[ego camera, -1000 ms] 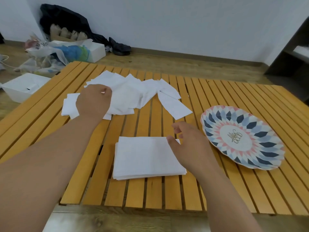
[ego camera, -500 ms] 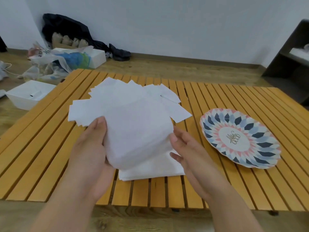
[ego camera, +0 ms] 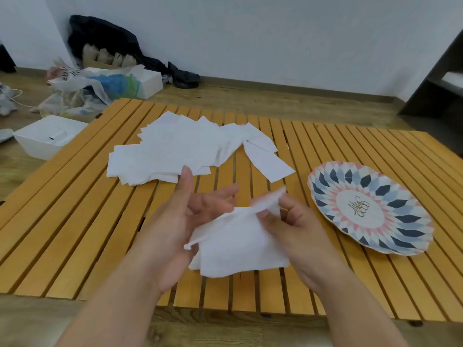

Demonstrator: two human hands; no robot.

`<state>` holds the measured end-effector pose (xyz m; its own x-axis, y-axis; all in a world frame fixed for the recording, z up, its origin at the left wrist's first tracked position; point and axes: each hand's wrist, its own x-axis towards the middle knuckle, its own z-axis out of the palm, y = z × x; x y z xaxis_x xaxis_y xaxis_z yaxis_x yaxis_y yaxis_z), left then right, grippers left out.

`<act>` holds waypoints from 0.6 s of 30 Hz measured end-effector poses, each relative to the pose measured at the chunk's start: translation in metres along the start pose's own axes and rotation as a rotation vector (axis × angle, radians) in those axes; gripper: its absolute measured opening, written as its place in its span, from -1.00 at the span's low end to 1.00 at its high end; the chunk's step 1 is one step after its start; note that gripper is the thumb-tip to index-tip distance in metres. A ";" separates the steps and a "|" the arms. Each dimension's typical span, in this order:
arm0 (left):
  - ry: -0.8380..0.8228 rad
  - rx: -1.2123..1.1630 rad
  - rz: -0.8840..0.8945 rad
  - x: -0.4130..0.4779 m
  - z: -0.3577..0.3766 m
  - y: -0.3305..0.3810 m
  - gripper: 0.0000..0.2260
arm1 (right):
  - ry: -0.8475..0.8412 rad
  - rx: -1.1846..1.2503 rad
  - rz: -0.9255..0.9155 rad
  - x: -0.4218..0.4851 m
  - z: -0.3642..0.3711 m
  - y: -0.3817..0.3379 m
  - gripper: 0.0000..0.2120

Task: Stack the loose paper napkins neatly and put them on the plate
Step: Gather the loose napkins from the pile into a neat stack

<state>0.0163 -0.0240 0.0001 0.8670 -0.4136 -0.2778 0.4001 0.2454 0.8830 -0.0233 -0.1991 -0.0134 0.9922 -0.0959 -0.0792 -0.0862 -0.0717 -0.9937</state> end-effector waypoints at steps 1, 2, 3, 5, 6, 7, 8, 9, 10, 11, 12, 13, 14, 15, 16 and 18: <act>0.019 0.083 -0.034 0.001 -0.001 -0.001 -0.46 | -0.008 -0.002 -0.013 0.001 -0.001 0.001 -0.75; 0.052 0.167 -0.070 0.003 -0.003 -0.002 -0.55 | -0.019 0.015 -0.014 0.001 -0.002 0.001 -0.81; 0.083 0.228 -0.097 0.003 -0.004 -0.003 -0.67 | -0.028 0.034 -0.002 0.002 -0.003 0.002 -0.87; 0.138 0.332 -0.091 0.005 -0.006 -0.006 -0.81 | -0.025 0.036 0.047 0.004 -0.005 0.004 -0.90; 0.162 0.383 -0.067 0.006 -0.007 -0.007 -0.88 | -0.012 0.021 0.068 0.005 -0.005 0.005 -0.88; 0.190 0.421 -0.040 0.007 -0.006 -0.007 -0.94 | 0.009 0.008 0.093 0.007 -0.005 0.006 -0.84; 0.215 0.464 -0.016 0.008 -0.007 -0.009 -0.91 | 0.044 0.000 0.130 0.010 -0.005 0.008 -0.78; 0.252 0.492 0.001 0.010 -0.008 -0.010 -0.86 | 0.085 0.002 0.176 0.013 -0.005 0.009 -0.73; 0.278 0.512 0.008 0.012 -0.008 -0.011 -0.83 | 0.119 0.011 0.227 0.017 -0.006 0.009 -0.71; 0.296 0.535 0.010 0.015 -0.009 -0.013 -0.82 | 0.141 0.028 0.269 0.021 -0.006 0.010 -0.71; 0.300 0.561 0.013 0.016 -0.010 -0.014 -0.81 | 0.153 0.041 0.296 0.023 -0.006 0.010 -0.74; 0.309 0.588 0.020 0.018 -0.011 -0.016 -0.81 | 0.159 0.029 0.295 0.024 -0.006 0.011 -0.77; 0.314 0.621 0.026 0.020 -0.012 -0.018 -0.80 | 0.163 -0.035 0.263 0.023 -0.006 0.012 -0.80; 0.318 0.659 0.031 0.021 -0.013 -0.020 -0.79 | 0.162 -0.158 0.211 0.022 -0.006 0.014 -0.82; 0.318 0.696 0.031 0.023 -0.014 -0.022 -0.79 | 0.158 -0.305 0.154 0.020 -0.006 0.016 -0.83; 0.322 0.766 0.024 0.025 -0.016 -0.026 -0.77 | 0.161 -0.544 0.061 0.020 -0.004 0.022 -0.80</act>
<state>0.0329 -0.0265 -0.0357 0.9620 -0.1158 -0.2471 0.1681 -0.4618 0.8709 -0.0055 -0.2068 -0.0365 0.9617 -0.2625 -0.0794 -0.2184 -0.5579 -0.8006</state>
